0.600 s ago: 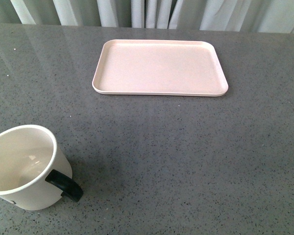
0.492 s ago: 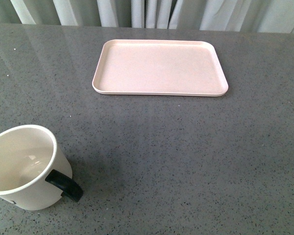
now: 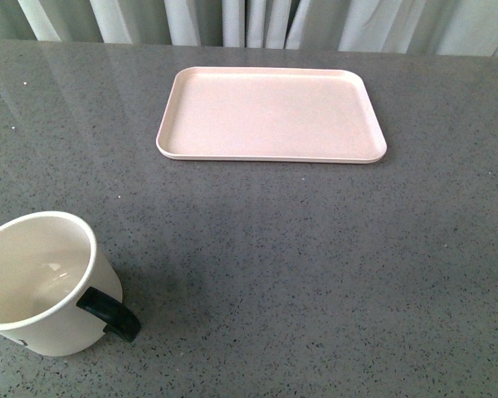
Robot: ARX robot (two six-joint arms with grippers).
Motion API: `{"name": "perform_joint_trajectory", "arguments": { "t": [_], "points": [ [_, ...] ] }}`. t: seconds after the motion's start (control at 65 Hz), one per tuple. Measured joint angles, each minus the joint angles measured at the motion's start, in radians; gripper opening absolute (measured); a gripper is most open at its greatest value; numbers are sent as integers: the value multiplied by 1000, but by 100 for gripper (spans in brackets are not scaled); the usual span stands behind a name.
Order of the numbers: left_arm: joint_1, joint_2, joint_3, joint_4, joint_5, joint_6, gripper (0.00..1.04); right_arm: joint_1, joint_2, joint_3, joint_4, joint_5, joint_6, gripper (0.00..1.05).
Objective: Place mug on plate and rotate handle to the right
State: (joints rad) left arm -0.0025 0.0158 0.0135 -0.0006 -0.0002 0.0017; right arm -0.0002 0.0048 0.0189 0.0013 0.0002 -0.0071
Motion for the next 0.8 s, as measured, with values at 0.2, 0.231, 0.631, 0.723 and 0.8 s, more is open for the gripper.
{"name": "perform_joint_trajectory", "arguments": {
  "t": [0.2, 0.231, 0.631, 0.723, 0.8],
  "points": [
    [-13, 161, 108, -244, -113, -102, 96, 0, 0, 0, 0, 1, 0, 96],
    [-1, 251, 148, -293, -118, -118, 96, 0, 0, 0, 0, 0, 0, 96],
    [38, 888, 307, -17, -18, -72, 96, 0, 0, 0, 0, 0, 0, 96],
    [16, 988, 322, 18, -9, -59, 96, 0, 0, 0, 0, 0, 0, 96],
    [-2, 1042, 333, 37, 1, -56, 96, 0, 0, 0, 0, 0, 0, 96]
  ]
}}
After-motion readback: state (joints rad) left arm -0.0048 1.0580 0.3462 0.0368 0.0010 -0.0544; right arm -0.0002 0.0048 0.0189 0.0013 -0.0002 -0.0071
